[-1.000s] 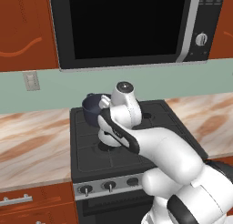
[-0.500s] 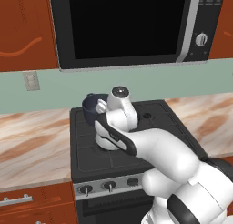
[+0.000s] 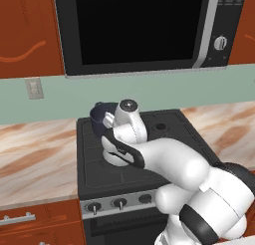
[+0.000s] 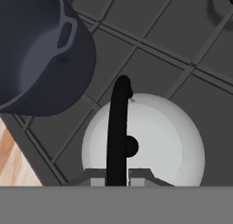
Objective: Pick the kettle from the counter and place it on a stove burner. Then turn the burner on.
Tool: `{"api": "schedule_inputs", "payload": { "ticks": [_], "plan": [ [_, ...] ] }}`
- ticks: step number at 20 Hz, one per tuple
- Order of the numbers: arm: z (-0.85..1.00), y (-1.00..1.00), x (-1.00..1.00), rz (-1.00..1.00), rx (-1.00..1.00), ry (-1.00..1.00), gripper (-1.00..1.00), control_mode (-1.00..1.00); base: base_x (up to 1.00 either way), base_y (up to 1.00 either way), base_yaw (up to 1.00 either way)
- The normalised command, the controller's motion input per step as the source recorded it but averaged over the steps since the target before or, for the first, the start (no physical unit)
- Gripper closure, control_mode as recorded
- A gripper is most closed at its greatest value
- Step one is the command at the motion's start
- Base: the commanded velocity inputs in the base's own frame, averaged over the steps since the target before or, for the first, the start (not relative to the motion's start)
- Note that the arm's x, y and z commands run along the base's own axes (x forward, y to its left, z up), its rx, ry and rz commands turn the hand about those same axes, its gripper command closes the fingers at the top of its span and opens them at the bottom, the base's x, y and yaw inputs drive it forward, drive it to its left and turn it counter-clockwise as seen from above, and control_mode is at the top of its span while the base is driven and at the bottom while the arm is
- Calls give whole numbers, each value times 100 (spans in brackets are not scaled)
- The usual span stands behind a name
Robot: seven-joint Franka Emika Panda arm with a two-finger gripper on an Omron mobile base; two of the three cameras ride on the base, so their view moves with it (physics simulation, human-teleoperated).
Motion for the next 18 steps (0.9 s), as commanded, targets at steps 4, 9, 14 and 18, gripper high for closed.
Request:
{"api": "schedule_inputs", "payload": {
  "ticks": [4,9,14,18],
  "plan": [
    [-12,10,20,0,0,0,100,-100,0,0,0],
    [-12,9,19,0,0,0,100,-100,0,0,0],
    [-11,3,19,0,0,0,100,-100,0,0,0],
    [-12,0,18,0,0,0,100,-100,0,0,0]
  ]
}}
